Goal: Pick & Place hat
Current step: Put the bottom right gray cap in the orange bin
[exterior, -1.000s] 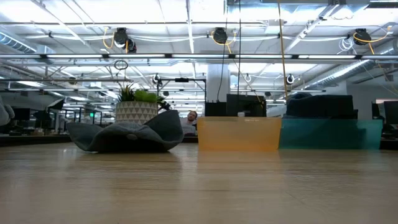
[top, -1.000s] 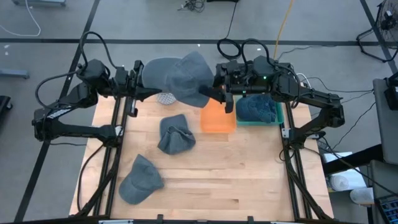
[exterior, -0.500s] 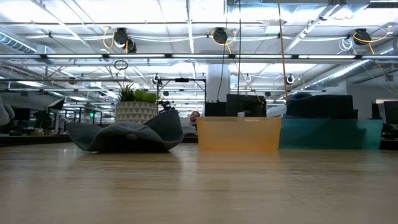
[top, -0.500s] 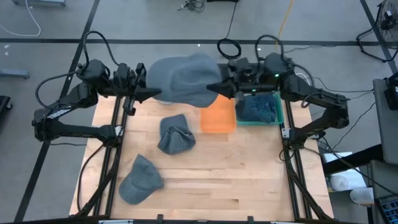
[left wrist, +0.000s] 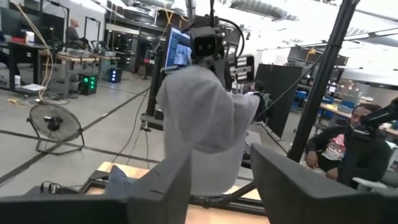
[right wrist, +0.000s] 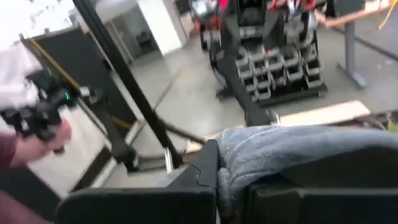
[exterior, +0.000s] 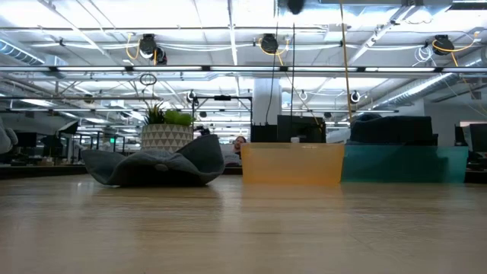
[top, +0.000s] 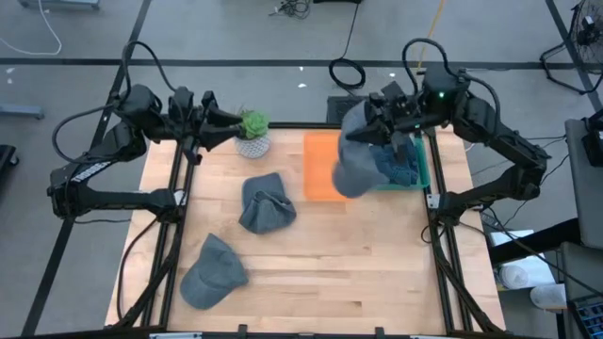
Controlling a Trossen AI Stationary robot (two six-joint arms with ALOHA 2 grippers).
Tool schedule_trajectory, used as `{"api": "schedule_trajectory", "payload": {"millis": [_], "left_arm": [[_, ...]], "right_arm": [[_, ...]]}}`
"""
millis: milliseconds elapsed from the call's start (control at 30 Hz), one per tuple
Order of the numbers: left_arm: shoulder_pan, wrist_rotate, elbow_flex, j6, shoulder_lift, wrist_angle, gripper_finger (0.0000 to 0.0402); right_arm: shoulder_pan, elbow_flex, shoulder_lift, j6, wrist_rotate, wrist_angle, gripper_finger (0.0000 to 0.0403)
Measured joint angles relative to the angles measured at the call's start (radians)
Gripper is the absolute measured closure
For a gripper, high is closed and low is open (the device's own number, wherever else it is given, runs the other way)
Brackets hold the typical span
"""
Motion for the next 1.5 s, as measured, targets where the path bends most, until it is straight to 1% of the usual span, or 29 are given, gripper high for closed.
{"api": "schedule_trajectory", "payload": {"millis": [133,333,433,533,633,800,867,933,1067,1167,1267,1500], "left_arm": [[0.001,-0.004,0.000,-0.020,0.000,0.000,0.0219],[0.001,-0.002,0.000,-0.073,0.000,-0.004,0.0216],[0.000,-0.001,0.000,-0.078,0.000,-0.014,0.0215],[0.001,-0.001,0.000,-0.080,0.000,-0.021,0.0215],[0.001,-0.001,0.000,-0.080,0.000,-0.034,0.0215],[0.001,-0.004,0.000,-0.080,0.001,-0.035,0.0215],[0.001,-0.004,0.000,-0.078,0.002,-0.036,0.0215],[0.001,-0.004,0.000,-0.078,0.002,-0.035,0.0215],[0.001,-0.004,0.000,-0.078,0.002,-0.037,0.0215],[0.001,-0.003,0.000,-0.073,0.002,-0.046,0.0215],[0.003,-0.003,0.000,-0.071,0.002,-0.055,0.0215],[0.003,-0.003,0.000,-0.070,0.002,-0.060,0.0215]], "right_arm": [[-0.010,0.013,0.011,-0.157,0.000,-0.142,0.0401],[-0.008,0.013,0.021,-0.348,0.075,-0.264,0.0402],[0.014,0.014,0.021,-0.457,0.186,-0.326,0.0402],[0.043,0.014,0.023,-0.561,0.319,-0.392,0.0402],[0.076,0.014,0.022,-0.636,0.434,-0.447,0.0402],[0.153,0.014,0.033,-0.805,0.657,-0.510,0.0402],[0.174,0.014,0.039,-0.878,0.728,-0.523,0.0402],[0.184,0.014,0.057,-0.930,0.773,-0.527,0.0402],[0.186,0.015,0.099,-1.030,0.811,-0.542,0.0402],[0.186,0.015,0.134,-1.136,0.835,-0.564,0.0402],[0.186,0.015,0.174,-1.226,0.834,-0.579,0.0402],[0.185,0.015,0.245,-1.335,0.832,-0.607,0.0402]]}}
